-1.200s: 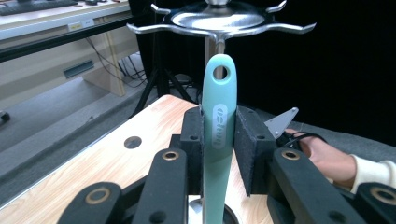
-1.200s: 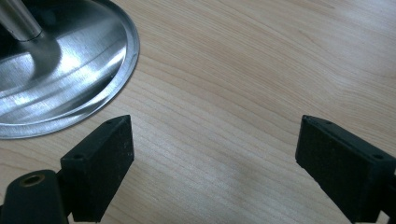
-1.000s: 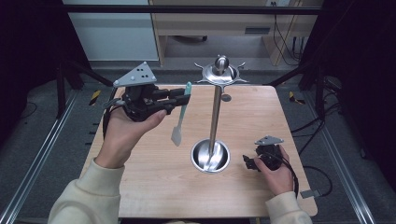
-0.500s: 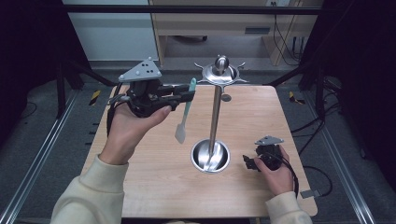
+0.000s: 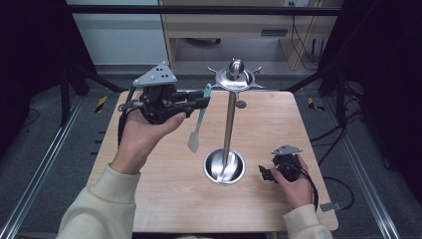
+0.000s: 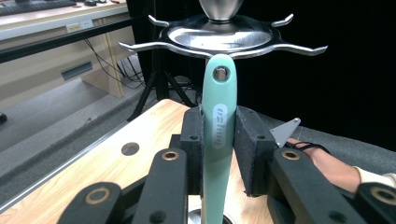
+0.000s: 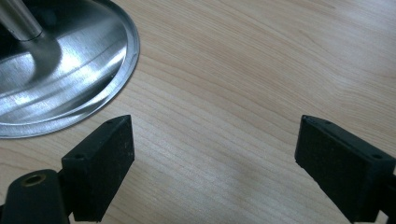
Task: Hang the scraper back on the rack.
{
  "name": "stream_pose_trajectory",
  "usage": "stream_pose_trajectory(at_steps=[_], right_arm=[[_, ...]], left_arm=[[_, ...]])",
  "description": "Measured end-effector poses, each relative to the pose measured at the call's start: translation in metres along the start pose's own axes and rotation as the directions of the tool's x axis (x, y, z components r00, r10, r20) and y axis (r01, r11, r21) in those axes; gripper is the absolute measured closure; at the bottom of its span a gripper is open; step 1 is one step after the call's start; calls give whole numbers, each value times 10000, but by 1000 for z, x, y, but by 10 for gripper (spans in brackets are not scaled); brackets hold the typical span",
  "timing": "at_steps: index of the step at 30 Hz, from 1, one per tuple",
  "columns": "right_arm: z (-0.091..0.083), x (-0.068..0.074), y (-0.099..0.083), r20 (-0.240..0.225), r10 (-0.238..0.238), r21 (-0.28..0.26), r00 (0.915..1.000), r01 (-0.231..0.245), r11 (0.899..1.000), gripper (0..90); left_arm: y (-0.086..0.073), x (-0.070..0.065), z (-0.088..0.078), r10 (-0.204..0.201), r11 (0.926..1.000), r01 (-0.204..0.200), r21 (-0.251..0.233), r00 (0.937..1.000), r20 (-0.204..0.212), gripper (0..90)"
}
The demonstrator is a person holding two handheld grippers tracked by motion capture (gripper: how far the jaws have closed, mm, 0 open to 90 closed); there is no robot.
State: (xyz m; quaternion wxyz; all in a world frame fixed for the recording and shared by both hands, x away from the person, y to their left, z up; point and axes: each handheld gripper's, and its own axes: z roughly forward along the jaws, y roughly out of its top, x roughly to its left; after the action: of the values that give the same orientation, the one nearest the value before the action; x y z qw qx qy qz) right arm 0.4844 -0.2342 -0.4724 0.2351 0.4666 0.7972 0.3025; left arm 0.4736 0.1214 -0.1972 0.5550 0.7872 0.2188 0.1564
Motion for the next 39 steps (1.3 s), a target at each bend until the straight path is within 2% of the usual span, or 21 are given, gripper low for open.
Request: stream_pose_trajectory(at_steps=[20, 39], right_arm=[[0, 0, 0, -37, 11, 9, 10000, -11, 10000, 121], [0, 0, 0, -44, 33, 6, 10000, -33, 10000, 121]], left_arm=[[0, -2, 12, -58, 9998, 57, -192, 10000, -9, 739], [-2, -1, 16, -204, 9991, 208, -383, 9997, 92, 737]])
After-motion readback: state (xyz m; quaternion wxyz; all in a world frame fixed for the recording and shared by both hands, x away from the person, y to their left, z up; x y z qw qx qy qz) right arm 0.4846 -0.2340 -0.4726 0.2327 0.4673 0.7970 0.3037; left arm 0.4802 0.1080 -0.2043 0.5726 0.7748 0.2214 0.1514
